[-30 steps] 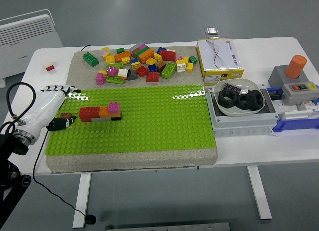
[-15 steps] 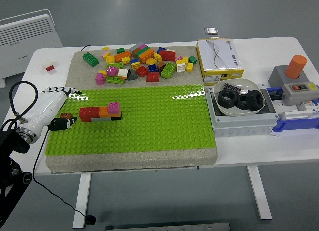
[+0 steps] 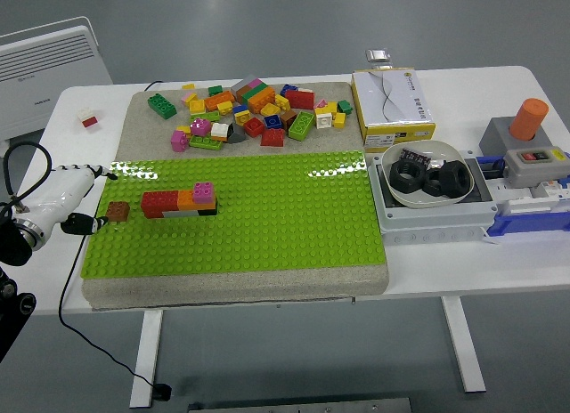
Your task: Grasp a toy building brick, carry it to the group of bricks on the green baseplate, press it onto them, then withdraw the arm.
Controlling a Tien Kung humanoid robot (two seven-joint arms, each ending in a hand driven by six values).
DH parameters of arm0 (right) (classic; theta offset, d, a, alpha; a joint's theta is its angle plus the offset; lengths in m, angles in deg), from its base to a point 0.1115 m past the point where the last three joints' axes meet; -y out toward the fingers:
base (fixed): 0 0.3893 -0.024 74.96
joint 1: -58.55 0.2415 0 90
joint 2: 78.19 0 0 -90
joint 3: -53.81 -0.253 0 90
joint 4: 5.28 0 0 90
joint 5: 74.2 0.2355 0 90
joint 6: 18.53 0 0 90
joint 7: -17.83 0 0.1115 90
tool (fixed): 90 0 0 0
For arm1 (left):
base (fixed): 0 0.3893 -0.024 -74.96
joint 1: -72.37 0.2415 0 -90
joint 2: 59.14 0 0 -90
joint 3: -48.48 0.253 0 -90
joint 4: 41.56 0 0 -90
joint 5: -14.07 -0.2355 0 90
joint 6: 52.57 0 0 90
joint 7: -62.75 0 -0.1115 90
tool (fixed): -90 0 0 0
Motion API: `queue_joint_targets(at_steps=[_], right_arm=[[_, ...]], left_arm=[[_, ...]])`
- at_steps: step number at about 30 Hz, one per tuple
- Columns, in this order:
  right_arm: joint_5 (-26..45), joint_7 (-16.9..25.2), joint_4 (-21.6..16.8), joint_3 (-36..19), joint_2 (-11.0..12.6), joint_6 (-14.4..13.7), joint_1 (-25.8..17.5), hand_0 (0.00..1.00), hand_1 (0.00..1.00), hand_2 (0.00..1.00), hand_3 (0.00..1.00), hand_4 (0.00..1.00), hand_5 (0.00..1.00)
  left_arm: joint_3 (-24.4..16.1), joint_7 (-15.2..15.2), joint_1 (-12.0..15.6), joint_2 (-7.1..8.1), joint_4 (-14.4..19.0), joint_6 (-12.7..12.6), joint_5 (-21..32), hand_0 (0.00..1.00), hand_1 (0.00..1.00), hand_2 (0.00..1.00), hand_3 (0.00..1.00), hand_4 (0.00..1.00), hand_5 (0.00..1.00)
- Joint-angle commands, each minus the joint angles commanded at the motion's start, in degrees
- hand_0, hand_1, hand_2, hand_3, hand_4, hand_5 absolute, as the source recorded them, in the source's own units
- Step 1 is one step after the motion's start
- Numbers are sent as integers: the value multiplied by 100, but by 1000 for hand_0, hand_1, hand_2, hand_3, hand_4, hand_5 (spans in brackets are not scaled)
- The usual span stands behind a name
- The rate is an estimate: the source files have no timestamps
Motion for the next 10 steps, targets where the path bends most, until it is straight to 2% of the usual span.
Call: queue_joint_targets(at_steps=[10], right_arm=[[0, 7, 7, 0, -20, -17, 17, 673, 648, 728, 727, 713, 998]], left_arm=[[255, 22, -209, -16, -255, 9, 58, 917, 893, 867, 769, 814, 2]])
